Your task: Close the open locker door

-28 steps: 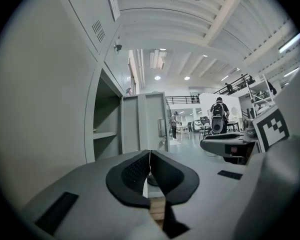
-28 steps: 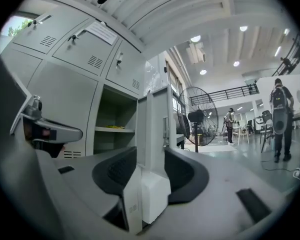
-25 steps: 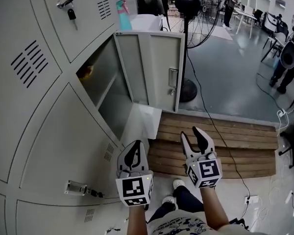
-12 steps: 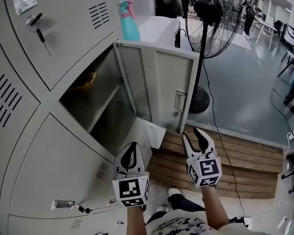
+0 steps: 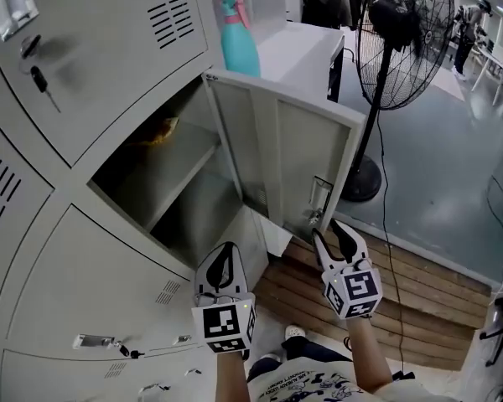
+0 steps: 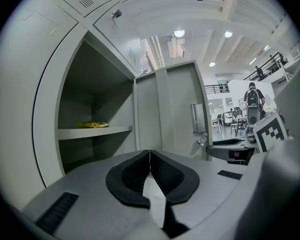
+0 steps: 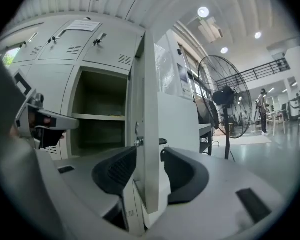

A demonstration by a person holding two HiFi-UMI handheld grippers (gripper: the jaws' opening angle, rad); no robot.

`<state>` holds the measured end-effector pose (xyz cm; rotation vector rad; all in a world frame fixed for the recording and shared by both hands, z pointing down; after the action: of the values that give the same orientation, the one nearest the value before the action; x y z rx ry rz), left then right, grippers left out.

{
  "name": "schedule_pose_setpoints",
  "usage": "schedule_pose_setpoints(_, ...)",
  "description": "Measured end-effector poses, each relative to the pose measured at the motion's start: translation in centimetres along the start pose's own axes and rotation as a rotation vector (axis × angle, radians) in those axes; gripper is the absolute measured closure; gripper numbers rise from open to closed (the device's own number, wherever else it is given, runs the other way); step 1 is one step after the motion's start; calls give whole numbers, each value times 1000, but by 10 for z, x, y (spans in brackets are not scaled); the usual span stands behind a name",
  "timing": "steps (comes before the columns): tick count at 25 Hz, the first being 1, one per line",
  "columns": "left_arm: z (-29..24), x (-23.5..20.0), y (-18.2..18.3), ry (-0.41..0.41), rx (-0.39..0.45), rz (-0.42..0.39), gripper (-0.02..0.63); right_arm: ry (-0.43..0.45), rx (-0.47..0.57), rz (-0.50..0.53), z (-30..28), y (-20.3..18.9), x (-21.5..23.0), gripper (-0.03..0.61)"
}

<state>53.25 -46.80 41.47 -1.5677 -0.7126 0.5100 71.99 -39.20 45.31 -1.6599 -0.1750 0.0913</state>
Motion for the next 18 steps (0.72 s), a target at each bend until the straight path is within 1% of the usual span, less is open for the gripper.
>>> schedule_pose_setpoints(4, -5, -3, -2, 30, -14, 3, 606, 39, -2, 1, -8, -2, -3, 403)
schedule_pose_setpoints(8, -8, 0, -6, 39, -21, 12, 606, 71, -4, 4, -9, -4, -6, 403)
schedule_pose_setpoints(9, -7, 2, -7, 39, -22, 13, 606, 72, -3, 4, -9, -5, -6, 410)
schedule_pose_setpoints(11, -7, 3, -9, 39, -27, 13, 606, 72, 2, 0, -6, -5, -6, 469)
schedule_pose_setpoints(12, -6, 3, -10, 39, -30, 12, 606, 77, 5, -2, -5, -5, -6, 488)
schedule_pose_setpoints(18, 3, -1, -12, 40, -30, 11, 606, 112, 7, 10, 2, -7, -22, 489)
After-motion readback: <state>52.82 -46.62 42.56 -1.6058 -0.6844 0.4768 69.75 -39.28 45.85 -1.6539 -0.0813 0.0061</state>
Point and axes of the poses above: the fingertips, and each gripper's own axes: z backward along the fingers, x to its right, y out of its top, the point moved 1 cm from there along z, backward along the fingers, and after that the axes turned 1 degree about -z, right-handed, at the moved point
